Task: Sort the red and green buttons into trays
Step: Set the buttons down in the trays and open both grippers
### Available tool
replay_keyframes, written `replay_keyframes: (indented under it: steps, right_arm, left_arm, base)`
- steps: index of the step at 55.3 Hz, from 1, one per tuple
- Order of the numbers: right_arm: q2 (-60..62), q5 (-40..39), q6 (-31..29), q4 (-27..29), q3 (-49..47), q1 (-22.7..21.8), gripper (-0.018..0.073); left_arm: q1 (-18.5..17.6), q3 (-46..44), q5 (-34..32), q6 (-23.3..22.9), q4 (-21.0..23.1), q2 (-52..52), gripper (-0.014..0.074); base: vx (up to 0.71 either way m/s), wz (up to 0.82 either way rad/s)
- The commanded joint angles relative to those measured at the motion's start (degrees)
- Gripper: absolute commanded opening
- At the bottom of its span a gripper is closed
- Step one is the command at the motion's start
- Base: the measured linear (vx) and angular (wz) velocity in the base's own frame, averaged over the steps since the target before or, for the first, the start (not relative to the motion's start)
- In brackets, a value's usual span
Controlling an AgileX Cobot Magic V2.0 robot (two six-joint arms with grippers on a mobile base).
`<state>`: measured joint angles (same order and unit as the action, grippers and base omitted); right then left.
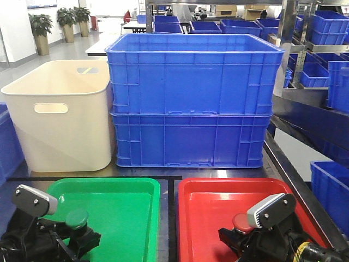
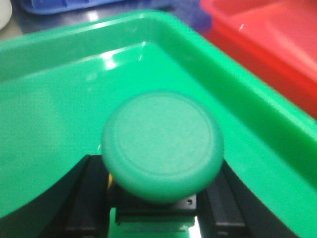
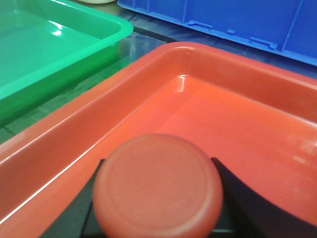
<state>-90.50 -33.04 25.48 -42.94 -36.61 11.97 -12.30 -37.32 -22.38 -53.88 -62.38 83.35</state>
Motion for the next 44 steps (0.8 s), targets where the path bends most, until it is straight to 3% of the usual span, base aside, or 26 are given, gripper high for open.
replay_keyframes:
  steps: [1,8,17,25,33,44]
  right_arm:
    - [2.04,-4.45,-2.30,1.05,-1.95,0.02,0.0139]
    - [2.04,-4.50,-2.31,1.05,-1.95,0.02,0.0246]
    - [2.04,-4.50,-2.13,1.11,-1.95,0.02,0.0404]
    - [2.04,-4.50,-2.08,1.11,-1.95,0.02,0.0515]
    - [2.23,-4.75,-2.08,1.21,-1.95,0.02,0.0566]
    - [4.97,-4.67,-1.92,1.28,-1.95,0.02,0.0568]
  left_arm:
    - [-0.20,-1.89,-1.45,-0.72,0.98,-0.89,0.0229]
    - [-0.20,-1.89,-1.88,-1.20,1.03,-0.28,0.0330]
    - [-0.20,-1.89,-1.11,-5.42,1.03,0.00,0.0450]
    - [-0.20,-1.89,-0.32,-6.88,1.03,-0.08,0.0500]
    - [-0.15,-1.89,-0.20,-6.88,1.03,-0.47,0.0503]
    - [-0.15,-1.89,0.53,-6.88,1.03,-0.97,0.0503]
  base:
    - [0.00,0.00]
    - [0.00,0.00]
    - [0.00,0.00]
    - [0.00,0.00]
    - [0.00,0.00]
    - [0.00,0.00]
